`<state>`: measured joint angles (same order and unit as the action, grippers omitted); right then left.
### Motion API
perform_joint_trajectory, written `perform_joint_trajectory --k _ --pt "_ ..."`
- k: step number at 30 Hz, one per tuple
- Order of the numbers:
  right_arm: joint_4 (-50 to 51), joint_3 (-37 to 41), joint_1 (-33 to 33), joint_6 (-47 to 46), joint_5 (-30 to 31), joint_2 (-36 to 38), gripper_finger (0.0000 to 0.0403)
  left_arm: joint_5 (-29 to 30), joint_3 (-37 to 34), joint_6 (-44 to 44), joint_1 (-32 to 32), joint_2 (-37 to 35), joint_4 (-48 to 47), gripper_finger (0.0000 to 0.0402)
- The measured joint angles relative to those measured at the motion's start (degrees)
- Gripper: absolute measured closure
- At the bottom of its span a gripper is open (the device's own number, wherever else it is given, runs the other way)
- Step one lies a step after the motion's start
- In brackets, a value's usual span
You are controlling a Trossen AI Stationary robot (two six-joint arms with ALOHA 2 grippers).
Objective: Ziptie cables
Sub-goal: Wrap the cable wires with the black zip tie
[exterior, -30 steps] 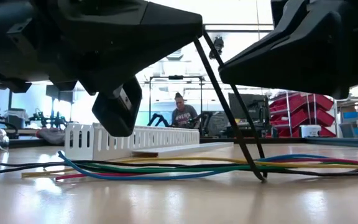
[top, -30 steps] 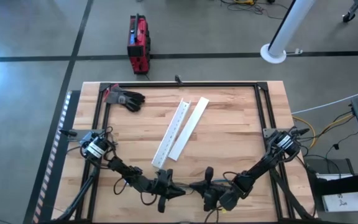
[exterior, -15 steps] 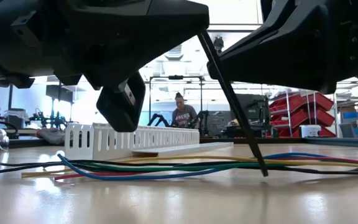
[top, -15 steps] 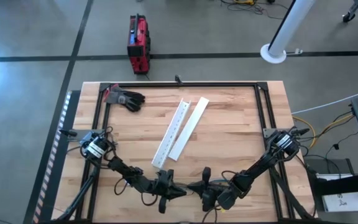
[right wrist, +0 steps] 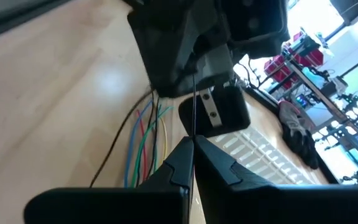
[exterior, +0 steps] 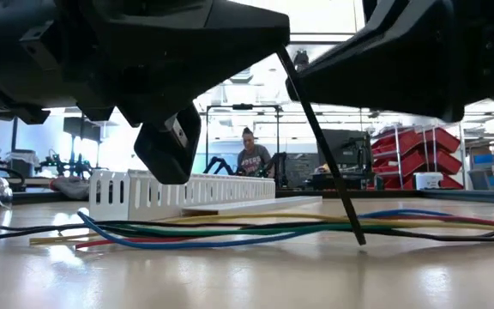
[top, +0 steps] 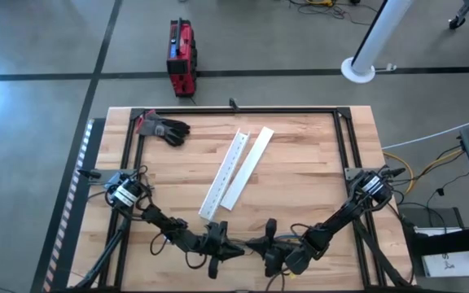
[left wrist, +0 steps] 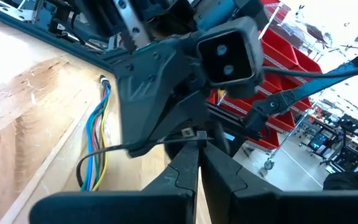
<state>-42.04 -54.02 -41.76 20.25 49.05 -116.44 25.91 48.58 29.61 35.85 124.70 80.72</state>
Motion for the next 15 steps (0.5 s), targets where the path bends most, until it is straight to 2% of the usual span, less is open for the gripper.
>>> perform_joint_trajectory --k 15 --pt "-0.2 -3.7 0.0 6.9 -1.4 0.0 0.0403 -0.1 0.0 0.2 0.0 0.0 -0.4 0.0401"
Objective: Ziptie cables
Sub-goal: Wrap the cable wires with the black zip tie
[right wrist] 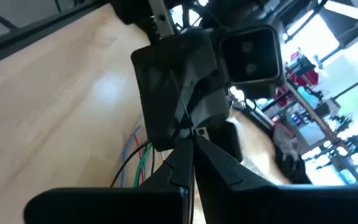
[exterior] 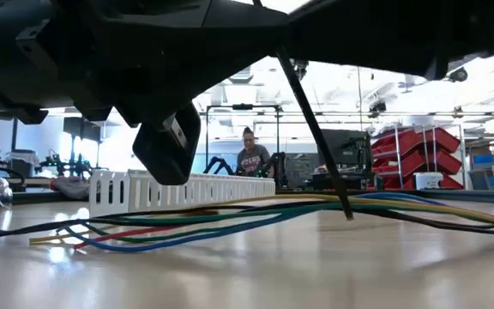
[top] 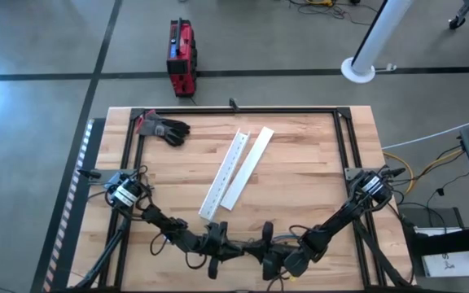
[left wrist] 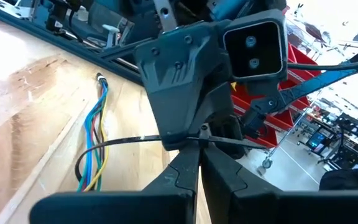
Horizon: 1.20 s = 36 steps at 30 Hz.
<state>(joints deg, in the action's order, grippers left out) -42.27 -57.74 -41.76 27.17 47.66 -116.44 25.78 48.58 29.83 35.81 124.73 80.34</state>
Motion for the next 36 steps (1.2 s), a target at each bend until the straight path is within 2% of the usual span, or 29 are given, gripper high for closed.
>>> perform_joint_trajectory --k 5,18,24,29,33,36 --pt "0.9 -1.6 -0.2 3.3 0.0 0.0 0.0403 -0.1 0.0 0.8 0.0 0.0 -0.4 0.0402" --pt "8.4 -4.9 -1.1 4.2 -0.5 0.0 0.0403 -0.7 0.0 1.0 0.1 0.0 -0.8 0.0401" --pt "10.6 -4.7 -1.1 -2.3 -0.1 0.1 0.0399 -0.8 0.0 -2.8 0.0 0.0 -1.4 0.0402" --pt "19.5 -6.0 -1.1 -12.0 -1.5 1.6 0.0354 -0.9 0.0 -4.5 0.0 0.1 -2.6 0.0401" --pt "32.4 -9.2 -0.7 -18.8 -6.7 3.2 0.0303 -0.7 0.5 -5.7 -0.1 0.1 -4.3 0.0401" --pt "38.4 -11.8 -0.6 -18.9 -10.2 3.9 0.0272 -0.9 2.2 -6.7 -0.1 0.1 -7.3 0.0401"
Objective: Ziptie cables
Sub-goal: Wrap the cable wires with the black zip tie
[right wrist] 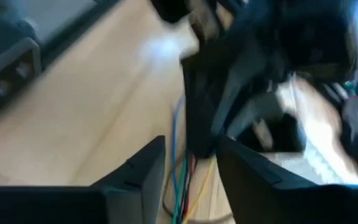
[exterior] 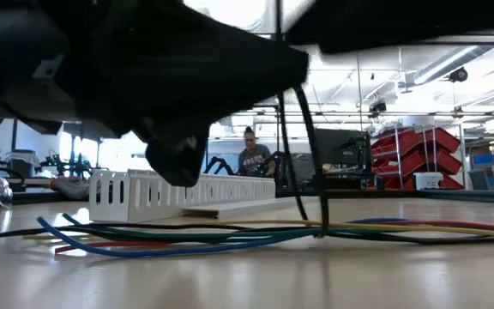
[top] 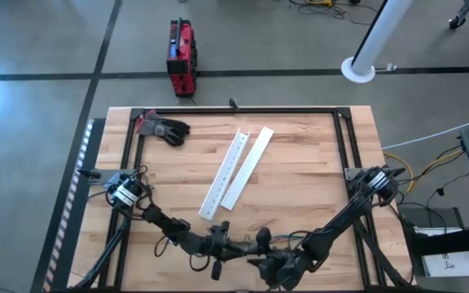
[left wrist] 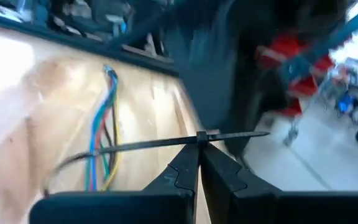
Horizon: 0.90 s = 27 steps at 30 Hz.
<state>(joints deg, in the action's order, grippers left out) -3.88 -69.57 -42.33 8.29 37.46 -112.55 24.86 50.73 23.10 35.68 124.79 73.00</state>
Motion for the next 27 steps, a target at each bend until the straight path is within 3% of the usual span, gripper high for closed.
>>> perform_joint_trajectory --k 6,14,17,23,27 --pt "6.3 -5.6 1.4 5.7 -5.2 0.7 0.0248 -3.5 5.6 -0.8 0.0 0.0 -14.2 0.0401" --pt "17.6 -9.9 5.2 2.8 -24.1 0.6 0.0264 -6.7 7.8 -2.5 0.0 -0.8 -19.4 0.0401" --pt "17.4 -10.9 5.2 4.9 -24.6 0.6 0.0275 -7.9 6.3 -2.9 0.0 -3.9 -23.5 0.0401" --pt "17.3 -12.4 5.3 8.3 -24.3 0.6 0.0294 -7.6 5.1 -2.2 0.8 -13.2 -40.3 0.0401" --pt "16.8 -12.6 5.6 8.8 -24.1 0.6 0.0303 -7.4 5.1 -1.5 1.0 -15.5 -44.0 0.0401"
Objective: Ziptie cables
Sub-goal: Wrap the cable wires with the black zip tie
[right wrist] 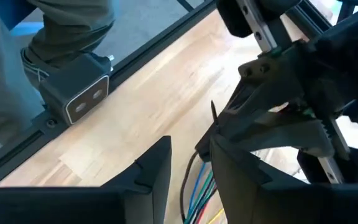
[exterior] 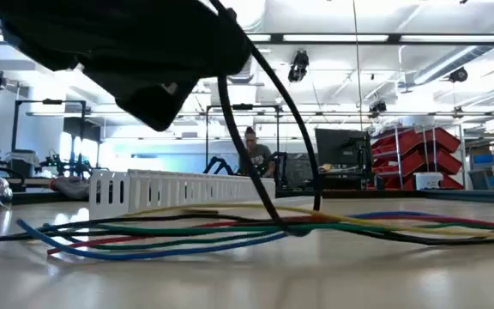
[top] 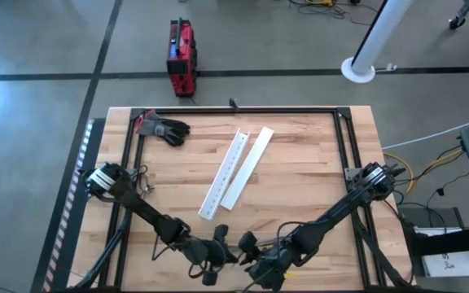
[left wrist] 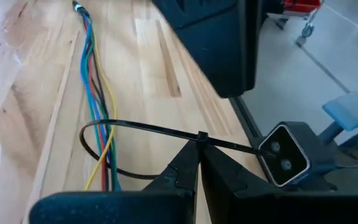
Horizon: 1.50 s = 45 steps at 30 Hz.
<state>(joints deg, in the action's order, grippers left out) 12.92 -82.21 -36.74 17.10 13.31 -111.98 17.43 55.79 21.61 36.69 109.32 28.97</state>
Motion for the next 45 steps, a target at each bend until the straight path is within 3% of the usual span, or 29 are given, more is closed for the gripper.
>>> perform_joint_trajectory --k 13,18,22,29,45 --pt "-2.0 0.0 1.9 -0.2 -0.3 0.0 0.03 0.1 -0.1 1.4 2.9 -0.2 -2.3 0.0401" --pt "-4.1 0.1 2.6 0.0 -0.3 -0.1 0.0293 4.6 -0.1 3.1 4.4 -1.6 -7.4 0.0401" --pt "-6.0 0.1 2.9 0.4 -0.3 -0.4 0.0291 7.7 -0.1 4.3 4.6 -1.2 -5.4 0.0401" --pt "-8.3 0.1 3.8 3.7 -9.3 -3.5 0.0308 7.7 -0.1 4.7 4.6 1.1 -1.5 0.0401" --pt "-10.6 0.1 6.5 6.0 -9.0 -7.1 0.0343 7.1 -0.2 4.4 4.6 1.8 -1.3 0.0401"
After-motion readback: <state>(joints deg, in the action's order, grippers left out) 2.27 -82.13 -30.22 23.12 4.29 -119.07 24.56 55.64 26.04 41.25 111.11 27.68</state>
